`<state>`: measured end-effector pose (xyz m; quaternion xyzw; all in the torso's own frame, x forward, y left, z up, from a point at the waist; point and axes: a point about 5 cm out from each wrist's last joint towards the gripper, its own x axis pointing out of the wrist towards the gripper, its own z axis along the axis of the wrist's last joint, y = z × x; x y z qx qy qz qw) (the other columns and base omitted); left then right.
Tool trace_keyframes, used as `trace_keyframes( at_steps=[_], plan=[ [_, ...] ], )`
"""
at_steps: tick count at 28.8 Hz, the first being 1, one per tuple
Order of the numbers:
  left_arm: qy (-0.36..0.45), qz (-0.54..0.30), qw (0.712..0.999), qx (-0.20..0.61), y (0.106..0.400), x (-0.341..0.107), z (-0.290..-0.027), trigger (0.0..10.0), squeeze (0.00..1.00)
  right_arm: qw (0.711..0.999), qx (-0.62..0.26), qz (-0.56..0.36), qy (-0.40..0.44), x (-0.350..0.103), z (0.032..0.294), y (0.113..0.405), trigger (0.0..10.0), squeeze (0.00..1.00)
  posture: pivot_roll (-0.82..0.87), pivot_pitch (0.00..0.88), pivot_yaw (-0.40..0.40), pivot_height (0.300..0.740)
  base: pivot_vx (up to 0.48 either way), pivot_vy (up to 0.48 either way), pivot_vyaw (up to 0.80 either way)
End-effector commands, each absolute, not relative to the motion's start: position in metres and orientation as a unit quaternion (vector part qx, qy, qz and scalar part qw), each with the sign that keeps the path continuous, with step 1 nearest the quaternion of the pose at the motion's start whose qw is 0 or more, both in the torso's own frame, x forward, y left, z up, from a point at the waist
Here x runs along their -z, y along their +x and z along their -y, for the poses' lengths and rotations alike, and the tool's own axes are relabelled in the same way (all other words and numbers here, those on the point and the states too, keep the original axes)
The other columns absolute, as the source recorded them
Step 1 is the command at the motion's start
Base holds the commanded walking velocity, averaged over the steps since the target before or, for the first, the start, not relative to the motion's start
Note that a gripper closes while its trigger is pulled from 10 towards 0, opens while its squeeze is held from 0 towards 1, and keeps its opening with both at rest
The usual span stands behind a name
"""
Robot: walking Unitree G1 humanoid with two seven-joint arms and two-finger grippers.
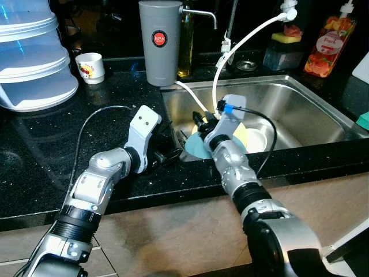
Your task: Kitchen organization
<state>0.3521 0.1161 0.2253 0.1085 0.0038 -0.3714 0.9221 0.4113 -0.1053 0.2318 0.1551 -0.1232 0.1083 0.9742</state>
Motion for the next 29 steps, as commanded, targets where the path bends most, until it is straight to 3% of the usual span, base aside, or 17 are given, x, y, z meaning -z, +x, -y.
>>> trace_keyframes(
  at_steps=[1, 3, 4, 5, 7, 12, 14, 15, 16, 17, 18, 19, 22, 23, 27, 29],
  plan=[
    [0.096, 0.020, 0.939, 0.330, 0.357, -0.233, -0.125, 10.0, 0.00, 0.967, -0.087, 0.144, 0.193, -0.242, 0.116, 0.413, 10.0, 0.00, 0.07, 0.101, 0.028, 0.740, 0.000, 0.000, 0.00],
    [0.014, 0.095, 0.959, 0.266, 0.360, -0.257, -0.139, 10.0, 0.00, 0.936, -0.101, 0.183, 0.284, -0.264, 0.134, 0.412, 10.0, 0.00, 0.06, 0.096, 0.023, 0.740, 0.000, 0.000, 0.00],
    [0.014, 0.095, 0.959, 0.266, 0.360, -0.257, -0.139, 10.0, 0.00, 0.936, -0.101, 0.183, 0.284, -0.264, 0.134, 0.412, 10.0, 0.00, 0.06, 0.096, 0.023, 0.740, 0.000, 0.000, 0.00],
    [-0.041, 0.124, 0.959, 0.250, 0.359, -0.266, -0.145, 10.0, 0.00, 0.917, -0.126, 0.195, 0.324, -0.273, 0.138, 0.411, 10.0, 0.00, 0.06, 0.092, 0.019, 0.740, 0.000, 0.000, 0.00],
    [-0.112, 0.158, 0.936, 0.292, 0.348, -0.275, -0.149, 10.0, 0.00, 0.881, -0.207, 0.202, 0.375, -0.284, 0.139, 0.401, 10.0, 0.00, 0.05, 0.089, 0.012, 0.740, 0.000, 0.000, 0.00],
    [-0.120, 0.160, 0.905, 0.376, 0.328, -0.270, -0.144, 10.0, 0.00, 0.839, -0.301, 0.193, 0.410, -0.289, 0.134, 0.380, 10.0, 0.00, 0.05, 0.087, 0.008, 0.740, 0.000, 0.000, 0.00],
    [-0.120, 0.135, 0.871, 0.456, 0.306, -0.259, -0.138, 10.0, 0.00, 0.805, -0.396, 0.167, 0.410, -0.281, 0.127, 0.355, 10.0, 0.00, 0.04, 0.081, 0.004, 0.740, 0.000, 0.000, 0.00],
    [-0.120, 0.135, 0.871, 0.456, 0.306, -0.259, -0.138, 10.0, 0.00, 0.805, -0.396, 0.167, 0.410, -0.281, 0.127, 0.355, 10.0, 0.00, 0.04, 0.081, 0.004, 0.740, 0.000, 0.000, 0.00],
    [-0.124, 0.115, 0.848, 0.502, 0.294, -0.254, -0.135, 10.0, 0.00, 0.788, -0.441, 0.146, 0.404, -0.274, 0.122, 0.342, 10.0, 0.00, 0.04, 0.081, 0.002, 0.740, 0.000, 0.000, 0.00],
    [-0.139, 0.041, 0.792, 0.593, 0.268, -0.241, -0.130, 10.0, 0.00, 0.757, -0.518, 0.097, 0.385, -0.261, 0.114, 0.318, 10.0, 0.00, 0.04, 0.078, -0.002, 0.740, 0.000, 0.000, 0.00],
    [-0.139, 0.041, 0.792, 0.593, 0.268, -0.241, -0.130, 10.0, 0.00, 0.757, -0.518, 0.097, 0.385, -0.261, 0.114, 0.318, 10.0, 0.00, 0.04, 0.078, -0.002, 0.740, 0.000, 0.000, 0.00],
    [-0.153, -0.017, 0.748, 0.646, 0.249, -0.232, -0.129, 10.0, 0.00, 0.739, -0.559, 0.056, 0.371, -0.253, 0.108, 0.302, 10.0, 0.00, 0.04, 0.078, -0.002, 0.740, 0.000, 0.000, 0.00],
    [-0.152, -0.030, 0.740, 0.655, 0.245, -0.230, -0.129, 10.0, 0.00, 0.735, -0.568, 0.042, 0.367, -0.249, 0.106, 0.298, 10.0, 0.00, 0.04, 0.078, -0.002, 0.740, 0.000, 0.000, 0.00],
    [-0.158, -0.050, 0.724, 0.670, 0.235, -0.226, -0.127, 10.0, 0.00, 0.716, -0.602, -0.003, 0.354, -0.236, 0.100, 0.286, 10.0, 0.00, 0.04, 0.072, -0.008, 0.740, 0.000, 0.000, 0.00],
    [-0.161, -0.063, 0.714, 0.678, 0.229, -0.224, -0.127, 10.0, 0.00, 0.693, -0.627, -0.036, 0.354, -0.228, 0.097, 0.275, 10.0, 0.00, 0.04, 0.072, -0.008, 0.740, 0.000, 0.000, 0.00],
    [-0.144, -0.115, 0.700, 0.689, 0.218, -0.212, -0.128, 10.0, 0.00, 0.675, -0.649, -0.079, 0.342, -0.217, 0.095, 0.263, 10.0, 0.00, 0.04, 0.067, -0.013, 0.740, 0.000, 0.000, 0.00]
  ],
)
